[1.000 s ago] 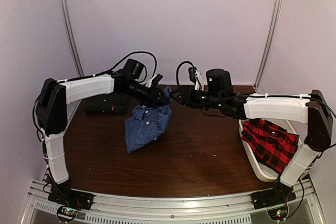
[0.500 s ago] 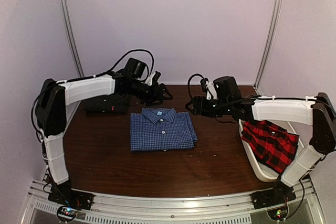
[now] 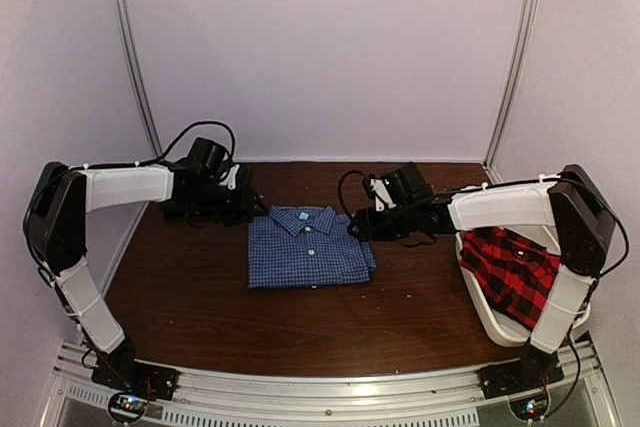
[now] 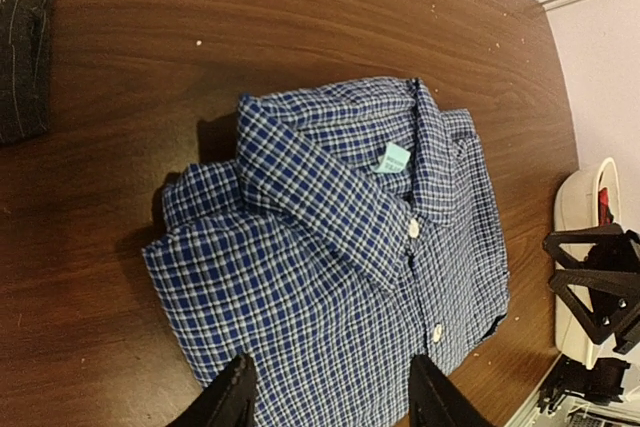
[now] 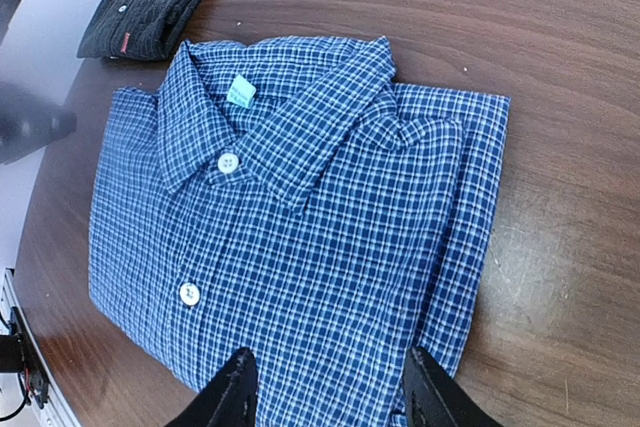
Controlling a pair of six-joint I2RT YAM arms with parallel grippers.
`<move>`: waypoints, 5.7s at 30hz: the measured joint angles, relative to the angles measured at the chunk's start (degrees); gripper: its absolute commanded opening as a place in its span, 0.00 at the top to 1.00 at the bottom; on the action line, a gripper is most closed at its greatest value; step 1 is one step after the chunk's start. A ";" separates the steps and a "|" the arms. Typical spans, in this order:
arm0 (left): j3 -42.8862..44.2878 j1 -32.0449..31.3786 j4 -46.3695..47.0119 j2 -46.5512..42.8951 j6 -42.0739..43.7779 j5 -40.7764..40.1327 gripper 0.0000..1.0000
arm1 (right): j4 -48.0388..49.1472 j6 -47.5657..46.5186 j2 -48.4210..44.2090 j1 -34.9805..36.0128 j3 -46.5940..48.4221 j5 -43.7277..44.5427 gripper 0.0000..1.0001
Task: Fold and stack the long sleeve shirts
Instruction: Move the square-folded shirt to the center of the board, then smooth out the square-folded shirt at the center of the board, then move the square-folded shirt to the center of the board.
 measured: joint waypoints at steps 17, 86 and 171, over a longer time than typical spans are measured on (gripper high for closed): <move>1.75 0.17 2.93 10.12 3.76 -4.98 0.63 | -1.68 -2.40 9.62 0.68 9.11 1.44 0.56; 29.24 -12.04 -9.49 25.83 5.31 -14.01 0.87 | -3.67 -4.24 8.28 -7.06 3.04 0.00 0.69; -12.28 8.50 10.95 -0.81 -8.35 -14.36 0.21 | -3.56 -1.81 6.64 10.99 8.68 1.51 0.00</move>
